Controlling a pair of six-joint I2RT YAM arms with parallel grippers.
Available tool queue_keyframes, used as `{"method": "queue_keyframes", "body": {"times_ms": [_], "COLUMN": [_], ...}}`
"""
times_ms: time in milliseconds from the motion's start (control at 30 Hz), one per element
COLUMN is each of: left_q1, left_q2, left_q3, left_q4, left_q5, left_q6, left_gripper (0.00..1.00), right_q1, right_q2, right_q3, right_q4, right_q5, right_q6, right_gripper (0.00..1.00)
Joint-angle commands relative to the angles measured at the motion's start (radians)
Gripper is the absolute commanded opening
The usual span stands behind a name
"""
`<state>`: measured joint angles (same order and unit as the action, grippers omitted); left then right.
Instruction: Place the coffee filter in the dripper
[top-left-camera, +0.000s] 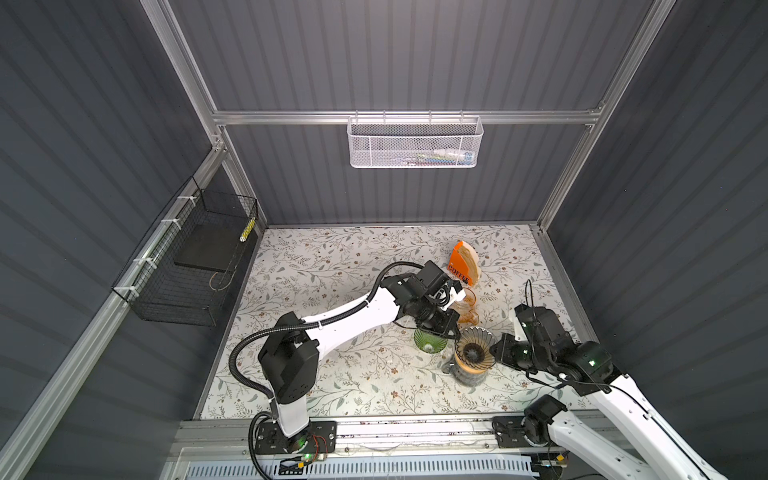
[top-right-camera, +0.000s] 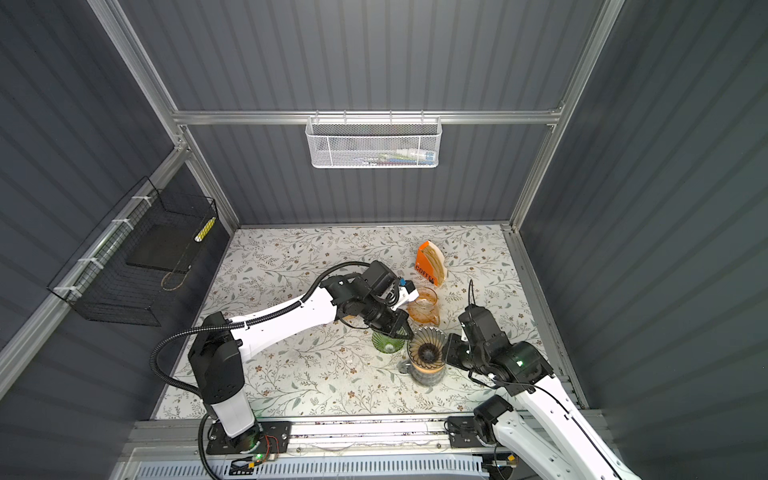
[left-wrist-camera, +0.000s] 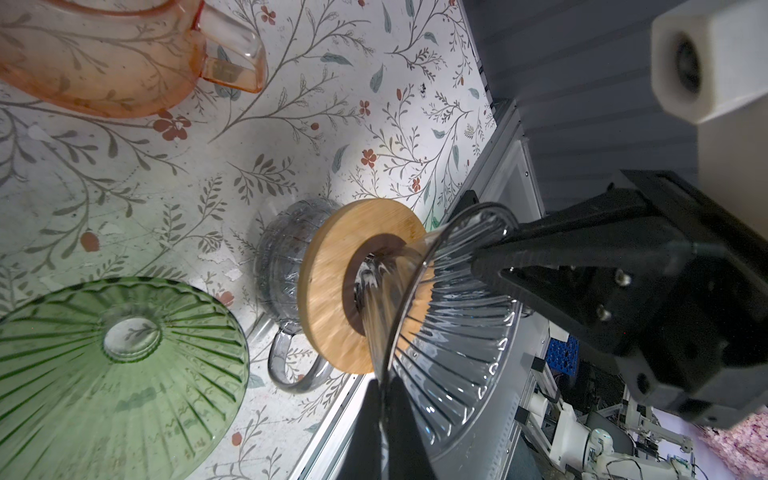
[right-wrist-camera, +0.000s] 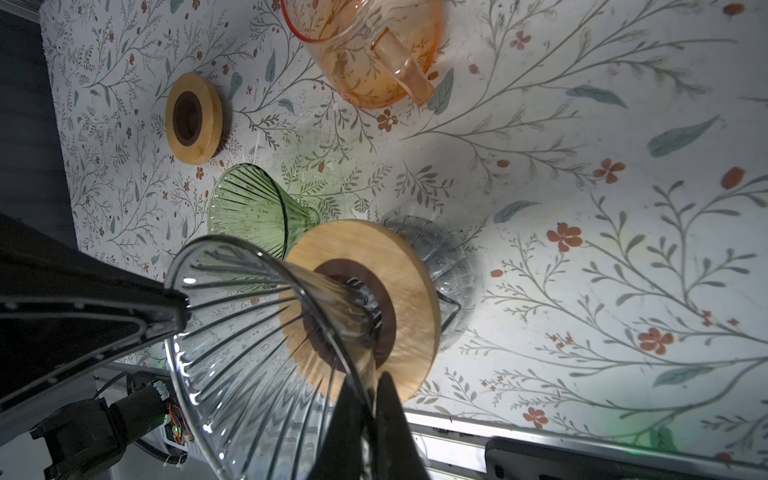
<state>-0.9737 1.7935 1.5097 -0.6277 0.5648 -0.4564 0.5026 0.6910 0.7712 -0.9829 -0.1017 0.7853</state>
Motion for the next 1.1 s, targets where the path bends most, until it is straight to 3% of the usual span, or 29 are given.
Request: {"method": "queue_keyframes", "body": {"times_ms": [0,1067], "left_q1": [-0.039,-0.053], "left_q2": [0.064,0.097], "left_q3": [-0.046,-0.088], "left_q4": [-0.030,-0.016], "left_q5": [0.007,-0.004], "left_q6": [0.039,0.041], "left_gripper": [0.06,0.03], "right_q1": [-0.003,-0.002], "right_q2": [0.061,0.113], "right_q3": [-0.084,-0.113], "right_q4": [-0.086,-0.073], "right_q5": [0.042,0.077], "right_q6": [-0.003,0.027], "right_gripper": [0.00,0.00]}}
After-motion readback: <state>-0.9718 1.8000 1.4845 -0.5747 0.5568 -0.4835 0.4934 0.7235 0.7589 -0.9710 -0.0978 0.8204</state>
